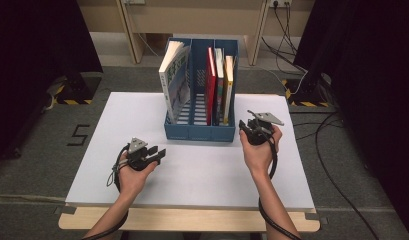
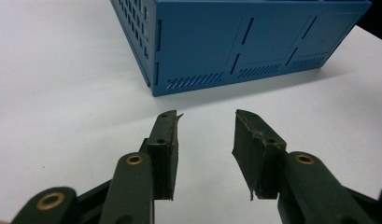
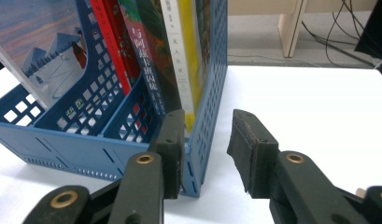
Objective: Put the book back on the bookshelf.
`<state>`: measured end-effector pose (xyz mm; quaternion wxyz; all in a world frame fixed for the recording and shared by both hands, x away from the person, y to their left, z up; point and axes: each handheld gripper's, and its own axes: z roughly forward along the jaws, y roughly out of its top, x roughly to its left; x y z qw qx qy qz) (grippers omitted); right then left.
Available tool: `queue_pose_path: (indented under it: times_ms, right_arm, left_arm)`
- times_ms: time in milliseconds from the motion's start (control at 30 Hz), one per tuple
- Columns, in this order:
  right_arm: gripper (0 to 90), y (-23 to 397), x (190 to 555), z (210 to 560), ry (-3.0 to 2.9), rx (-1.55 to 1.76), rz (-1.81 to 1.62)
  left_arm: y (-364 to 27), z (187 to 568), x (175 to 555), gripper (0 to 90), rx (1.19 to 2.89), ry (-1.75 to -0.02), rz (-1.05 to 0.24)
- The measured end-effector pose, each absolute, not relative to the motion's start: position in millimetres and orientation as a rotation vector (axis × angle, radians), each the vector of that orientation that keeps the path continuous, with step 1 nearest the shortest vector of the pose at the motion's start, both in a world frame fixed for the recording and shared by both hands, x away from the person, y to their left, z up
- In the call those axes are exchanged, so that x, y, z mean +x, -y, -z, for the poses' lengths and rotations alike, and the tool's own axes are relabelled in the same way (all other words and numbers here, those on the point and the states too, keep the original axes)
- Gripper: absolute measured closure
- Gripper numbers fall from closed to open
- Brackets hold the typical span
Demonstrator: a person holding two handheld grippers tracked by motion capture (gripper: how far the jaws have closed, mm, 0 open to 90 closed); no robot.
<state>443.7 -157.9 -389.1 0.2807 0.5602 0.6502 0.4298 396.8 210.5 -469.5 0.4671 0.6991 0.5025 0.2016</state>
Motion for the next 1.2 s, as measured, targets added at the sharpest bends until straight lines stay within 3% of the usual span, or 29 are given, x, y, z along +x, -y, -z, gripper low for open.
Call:
queue_pose_path:
  times_ms: [700,1200]
  right_arm:
    - [65.1,186.0,414.6,414.4,-1.736,1.550,-1.157]
    - [64.2,210.0,389.5,461.2,-1.742,1.611,-1.106]
  left_arm:
    - [-232.8,476.4,387.8,56.6,1.695,-1.264,-0.496]
    - [-253.4,491.2,375.0,54.9,1.679,-1.313,-0.505]
